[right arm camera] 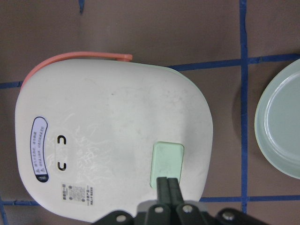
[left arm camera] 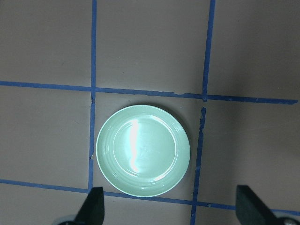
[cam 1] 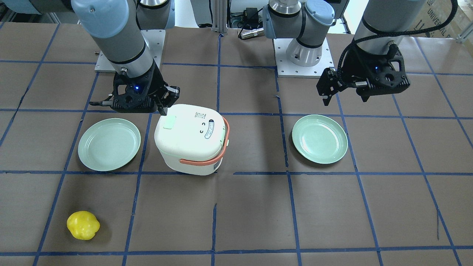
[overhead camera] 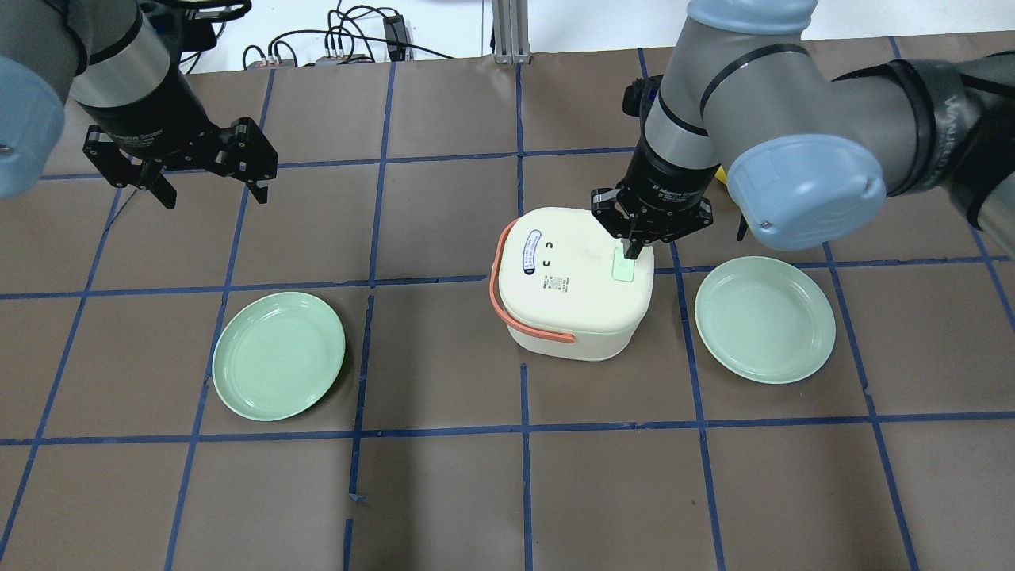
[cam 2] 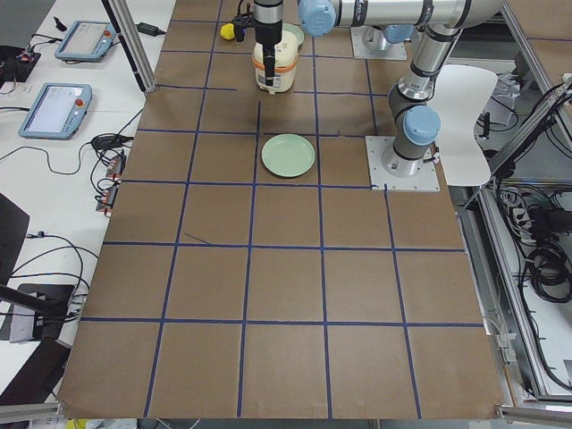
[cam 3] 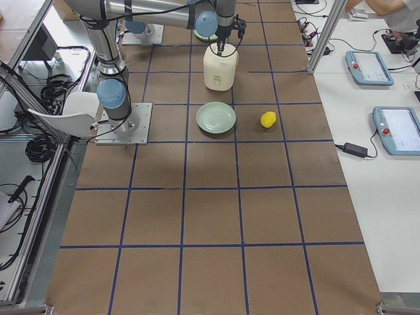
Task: Press rice cooker button
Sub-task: 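Move the right gripper down over the rice cooker's green lid button, then press the green button on the rice cooker lid with the right gripper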
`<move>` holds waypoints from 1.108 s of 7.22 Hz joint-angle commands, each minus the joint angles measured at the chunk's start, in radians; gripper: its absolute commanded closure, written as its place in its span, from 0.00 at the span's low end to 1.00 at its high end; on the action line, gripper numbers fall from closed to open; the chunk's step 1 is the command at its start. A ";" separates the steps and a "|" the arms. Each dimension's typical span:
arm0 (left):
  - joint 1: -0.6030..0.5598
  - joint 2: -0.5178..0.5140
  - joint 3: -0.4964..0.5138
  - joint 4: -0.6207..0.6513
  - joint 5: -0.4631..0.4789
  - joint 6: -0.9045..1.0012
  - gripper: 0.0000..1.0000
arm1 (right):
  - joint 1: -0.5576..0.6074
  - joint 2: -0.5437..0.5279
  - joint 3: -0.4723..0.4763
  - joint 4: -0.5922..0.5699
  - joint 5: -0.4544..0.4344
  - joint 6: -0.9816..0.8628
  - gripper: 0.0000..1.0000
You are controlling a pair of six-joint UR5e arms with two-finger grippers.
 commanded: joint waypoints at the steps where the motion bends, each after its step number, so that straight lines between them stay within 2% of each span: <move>1: 0.000 0.000 0.000 0.000 0.000 0.000 0.00 | 0.002 0.005 0.014 -0.004 0.000 0.022 0.95; 8: 0.000 0.000 0.000 0.000 0.000 0.000 0.00 | 0.008 0.015 0.041 -0.048 0.002 0.024 0.94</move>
